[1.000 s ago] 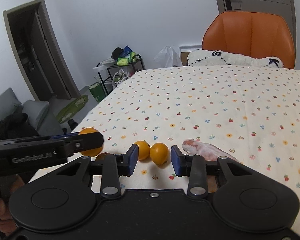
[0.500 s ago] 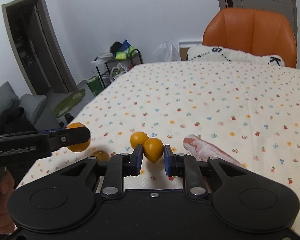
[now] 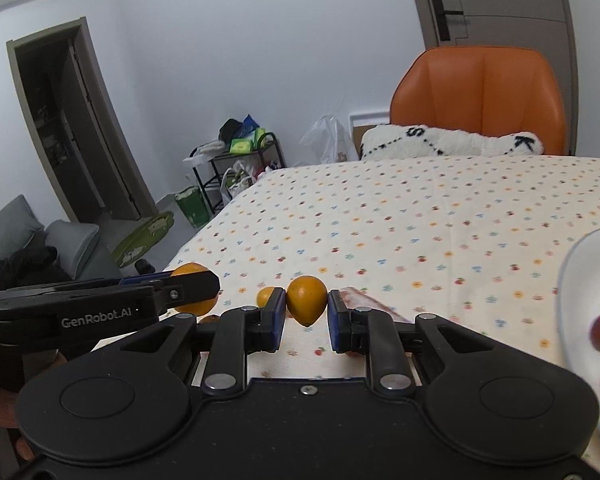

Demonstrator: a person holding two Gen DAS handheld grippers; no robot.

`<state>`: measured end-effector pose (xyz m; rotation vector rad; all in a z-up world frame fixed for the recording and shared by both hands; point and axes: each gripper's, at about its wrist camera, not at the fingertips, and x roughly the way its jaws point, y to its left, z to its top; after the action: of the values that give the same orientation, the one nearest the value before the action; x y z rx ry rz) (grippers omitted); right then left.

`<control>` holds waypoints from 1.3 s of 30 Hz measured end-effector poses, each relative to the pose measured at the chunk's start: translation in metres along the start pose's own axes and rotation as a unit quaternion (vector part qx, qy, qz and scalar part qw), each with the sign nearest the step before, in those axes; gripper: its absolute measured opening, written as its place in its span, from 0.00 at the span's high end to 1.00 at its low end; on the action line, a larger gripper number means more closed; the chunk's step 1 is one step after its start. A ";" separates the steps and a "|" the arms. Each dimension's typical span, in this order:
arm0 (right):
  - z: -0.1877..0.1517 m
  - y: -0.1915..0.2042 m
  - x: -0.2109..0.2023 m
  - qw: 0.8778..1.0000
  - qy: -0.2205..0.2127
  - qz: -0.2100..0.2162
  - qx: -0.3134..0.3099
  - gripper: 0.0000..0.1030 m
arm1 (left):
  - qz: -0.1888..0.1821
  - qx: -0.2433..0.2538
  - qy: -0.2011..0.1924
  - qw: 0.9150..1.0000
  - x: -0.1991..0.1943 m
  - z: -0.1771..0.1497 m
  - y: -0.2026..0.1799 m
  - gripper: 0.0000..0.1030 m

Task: Organize fruits
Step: 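Carry the orange in the left gripper and mandarin in the right over the plate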

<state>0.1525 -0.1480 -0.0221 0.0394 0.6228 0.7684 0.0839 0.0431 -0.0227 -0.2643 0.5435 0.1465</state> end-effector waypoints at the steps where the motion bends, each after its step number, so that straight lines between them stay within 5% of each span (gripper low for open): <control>1: 0.000 -0.003 -0.004 1.000 -0.002 -0.002 0.002 0.80 | -0.002 0.003 0.000 1.000 0.000 0.000 -0.004 0.65; 39: -0.040 -0.143 -0.113 0.985 -0.074 -0.109 0.112 0.80 | -0.095 0.102 0.019 0.990 0.027 -0.016 -0.176 0.65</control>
<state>0.1601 -0.3347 -0.0336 0.2299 0.5586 0.4773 0.1351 -0.1285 -0.0135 -0.1192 0.5644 -0.0991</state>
